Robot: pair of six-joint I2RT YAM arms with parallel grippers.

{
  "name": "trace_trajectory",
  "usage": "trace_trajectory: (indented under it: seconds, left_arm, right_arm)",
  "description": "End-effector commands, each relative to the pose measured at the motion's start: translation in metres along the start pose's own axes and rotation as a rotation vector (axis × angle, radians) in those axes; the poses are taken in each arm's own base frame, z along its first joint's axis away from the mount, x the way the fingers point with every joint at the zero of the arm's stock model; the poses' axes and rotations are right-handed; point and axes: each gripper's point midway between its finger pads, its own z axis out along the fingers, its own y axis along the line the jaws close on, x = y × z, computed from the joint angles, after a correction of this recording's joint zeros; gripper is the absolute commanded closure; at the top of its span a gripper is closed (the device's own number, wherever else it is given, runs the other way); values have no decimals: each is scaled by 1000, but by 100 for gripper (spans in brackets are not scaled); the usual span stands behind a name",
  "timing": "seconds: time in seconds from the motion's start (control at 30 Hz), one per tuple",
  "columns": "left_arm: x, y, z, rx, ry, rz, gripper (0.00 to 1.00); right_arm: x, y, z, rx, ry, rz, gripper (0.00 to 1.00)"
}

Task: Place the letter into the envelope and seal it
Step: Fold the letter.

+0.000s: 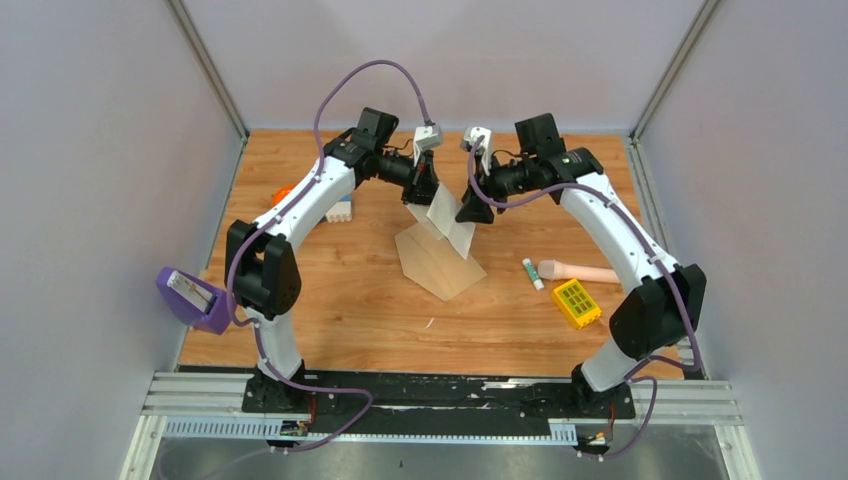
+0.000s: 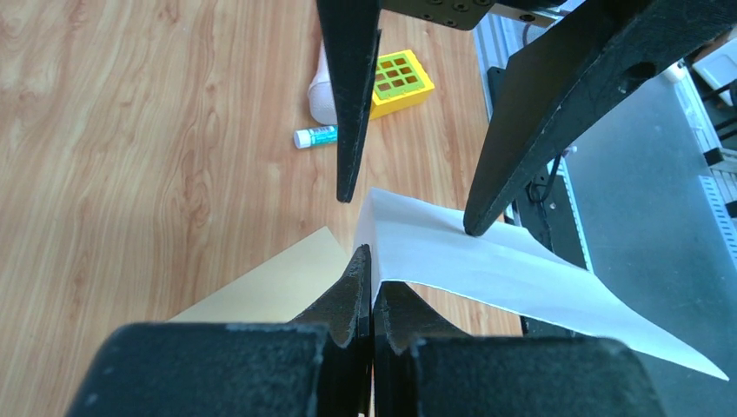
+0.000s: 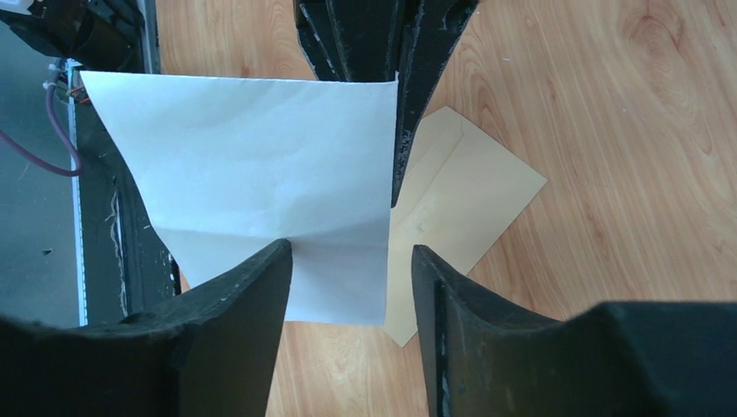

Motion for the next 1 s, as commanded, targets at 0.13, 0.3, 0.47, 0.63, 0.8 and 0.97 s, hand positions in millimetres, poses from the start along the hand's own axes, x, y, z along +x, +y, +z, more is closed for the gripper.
trace_trajectory:
  seconds: [0.13,0.3,0.47,0.63,0.8,0.97]
  left_arm:
    - [-28,-31,-8,81,-60,75,100]
    - [-29,-39,-9,112,-71,81,100]
    - [-32,-42,-9,122,-76,86,100]
    - [-32,-42,-10,117,-76,87,100]
    - [-32,-41,-10,105,-72,88,100]
    - [-33,-42,-11,103,-74,91,100]
  right_arm:
    - [-15,23,-3,-242,-112,3,42]
    - [-12,28,-9,-329,-144,43,44]
    - [-7,35,-10,-376,-154,55,51]
    - [-3,40,-7,-422,-174,83,57]
    - [1,36,-3,-421,-160,99,68]
    - [7,30,2,-417,-139,126,71]
